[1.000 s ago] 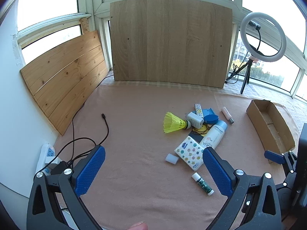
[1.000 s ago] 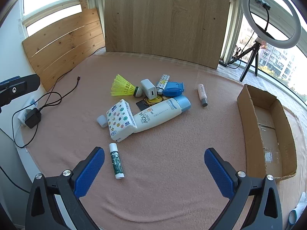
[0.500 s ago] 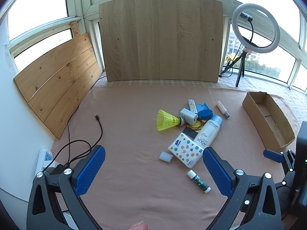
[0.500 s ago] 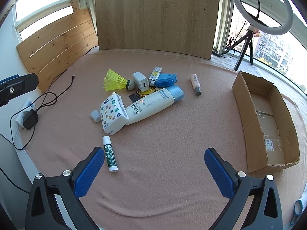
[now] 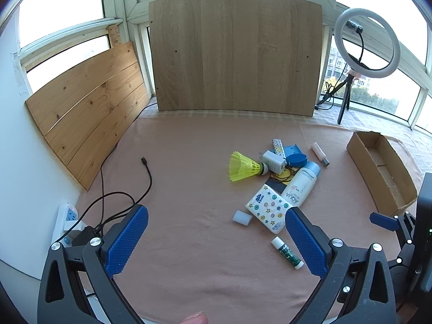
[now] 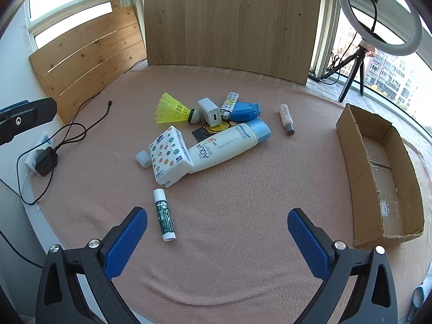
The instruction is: Organize objects
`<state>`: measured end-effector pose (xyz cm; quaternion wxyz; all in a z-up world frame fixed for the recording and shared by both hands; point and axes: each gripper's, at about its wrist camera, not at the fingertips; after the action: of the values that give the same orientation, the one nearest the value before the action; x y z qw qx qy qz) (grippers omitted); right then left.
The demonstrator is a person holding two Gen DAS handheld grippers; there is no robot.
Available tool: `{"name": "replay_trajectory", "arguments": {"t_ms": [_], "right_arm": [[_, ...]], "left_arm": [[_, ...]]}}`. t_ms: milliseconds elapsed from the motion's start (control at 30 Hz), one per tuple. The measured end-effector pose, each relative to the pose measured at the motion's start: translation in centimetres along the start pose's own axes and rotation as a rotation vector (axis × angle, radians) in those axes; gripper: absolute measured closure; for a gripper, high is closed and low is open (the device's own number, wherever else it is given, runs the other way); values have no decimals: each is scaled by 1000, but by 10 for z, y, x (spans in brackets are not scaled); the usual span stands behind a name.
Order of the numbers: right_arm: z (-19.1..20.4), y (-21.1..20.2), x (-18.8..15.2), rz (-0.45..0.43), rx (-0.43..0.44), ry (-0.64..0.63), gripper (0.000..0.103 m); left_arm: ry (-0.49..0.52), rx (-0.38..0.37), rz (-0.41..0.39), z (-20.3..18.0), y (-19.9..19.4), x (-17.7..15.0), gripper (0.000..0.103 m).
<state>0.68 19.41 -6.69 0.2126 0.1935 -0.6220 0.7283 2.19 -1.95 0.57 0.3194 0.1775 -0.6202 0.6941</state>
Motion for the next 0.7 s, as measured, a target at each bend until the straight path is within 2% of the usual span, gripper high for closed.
{"name": "replay_trajectory", "arguments": {"t_ms": [333,500,633,700], "right_arm": [[8,11,-1,27,19,-37,1],[9,36,-11,88,22,-73,1],[15,59,-23,138,53,-125,1],[22,67,-27,147,65,-158,2]], "left_arm": [[-13,0,9,11,16,-3,0],[-27,-16,-8,28,42,-21,0],[-27,-29,48,40,69,-41,0],[-26,-70,69,43,80,-52,0]]}}
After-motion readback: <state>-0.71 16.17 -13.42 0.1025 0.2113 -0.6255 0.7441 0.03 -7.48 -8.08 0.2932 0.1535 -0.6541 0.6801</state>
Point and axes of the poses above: each gripper's, at about its wrist camera, not at the fingertips, and y roughly the way its jaws point, z to its left, x to its top, and after that the axes turned 12 degrees about y, right-handed
